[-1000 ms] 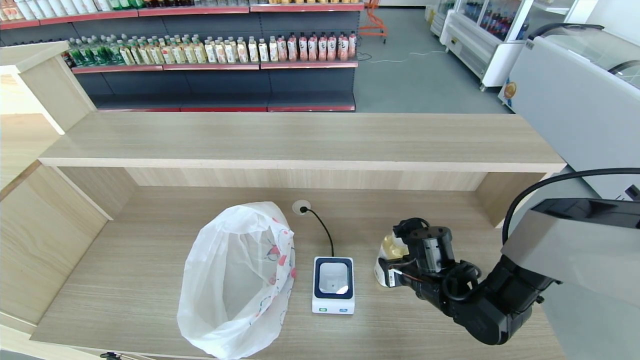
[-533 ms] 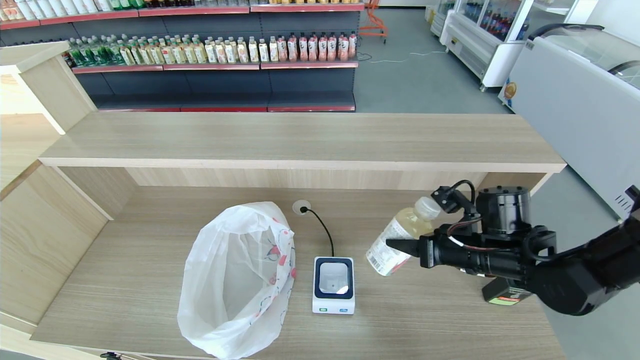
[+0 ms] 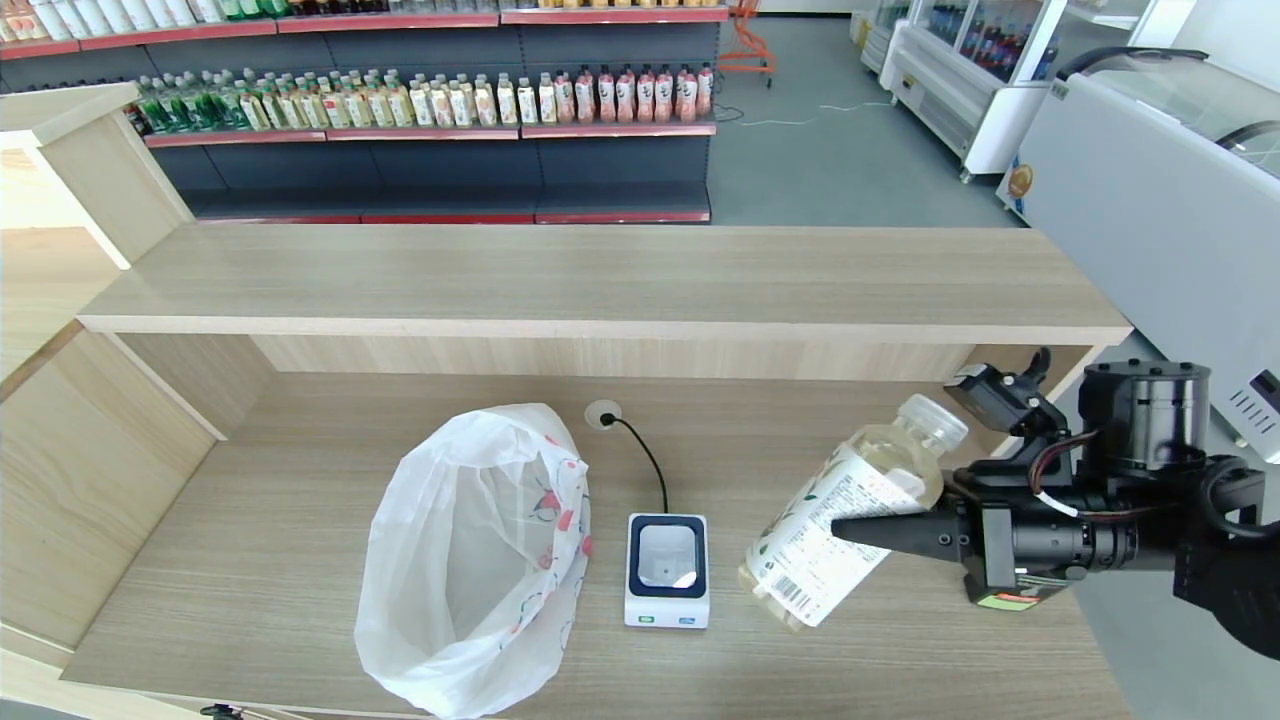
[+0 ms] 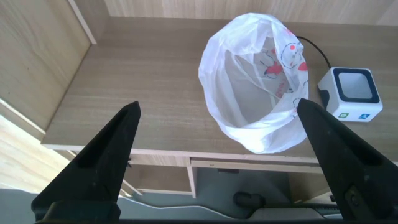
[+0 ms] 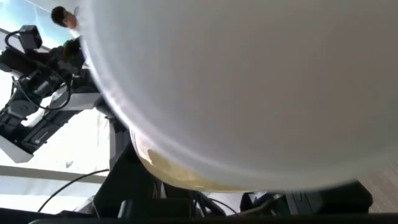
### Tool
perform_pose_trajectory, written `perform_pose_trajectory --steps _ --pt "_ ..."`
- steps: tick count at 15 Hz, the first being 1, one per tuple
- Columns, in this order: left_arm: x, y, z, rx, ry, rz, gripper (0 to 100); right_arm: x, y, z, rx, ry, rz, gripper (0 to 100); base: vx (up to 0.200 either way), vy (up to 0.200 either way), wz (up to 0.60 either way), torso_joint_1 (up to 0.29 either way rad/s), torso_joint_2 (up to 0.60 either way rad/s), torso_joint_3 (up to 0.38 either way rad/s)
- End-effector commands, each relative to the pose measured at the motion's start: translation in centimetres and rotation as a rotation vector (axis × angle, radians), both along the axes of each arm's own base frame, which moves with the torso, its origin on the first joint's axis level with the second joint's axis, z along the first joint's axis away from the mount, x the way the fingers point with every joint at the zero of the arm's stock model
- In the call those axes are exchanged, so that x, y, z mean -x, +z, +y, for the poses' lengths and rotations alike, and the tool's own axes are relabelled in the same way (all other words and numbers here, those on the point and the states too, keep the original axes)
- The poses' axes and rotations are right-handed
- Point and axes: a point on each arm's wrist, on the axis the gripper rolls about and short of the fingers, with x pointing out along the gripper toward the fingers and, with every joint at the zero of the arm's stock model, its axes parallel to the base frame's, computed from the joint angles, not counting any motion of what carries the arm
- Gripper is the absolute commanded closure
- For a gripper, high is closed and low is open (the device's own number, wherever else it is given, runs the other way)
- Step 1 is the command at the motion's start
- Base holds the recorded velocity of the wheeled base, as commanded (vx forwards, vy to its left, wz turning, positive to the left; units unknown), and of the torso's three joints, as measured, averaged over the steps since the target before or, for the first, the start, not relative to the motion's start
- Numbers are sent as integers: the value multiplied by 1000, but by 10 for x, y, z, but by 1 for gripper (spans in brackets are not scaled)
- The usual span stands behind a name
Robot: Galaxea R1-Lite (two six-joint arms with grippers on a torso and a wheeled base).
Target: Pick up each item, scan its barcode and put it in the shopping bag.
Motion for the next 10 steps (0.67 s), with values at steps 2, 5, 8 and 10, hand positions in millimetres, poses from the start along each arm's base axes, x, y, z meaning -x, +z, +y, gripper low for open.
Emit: perform_pose_trajectory --steps 2,5,8,10 --pt "0 0 0 0 0 0 0 12 9 7 -19 70 -28 100 0 0 0 0 0 0" --pt "0 0 0 0 0 0 0 22 9 11 -35 134 1 100 0 0 0 0 0 0" --pt "0 0 0 0 0 0 0 35 16 25 -55 195 62 100 0 0 0 0 0 0" --pt "0 0 0 0 0 0 0 38 15 31 -55 221 76 100 0 0 0 0 0 0"
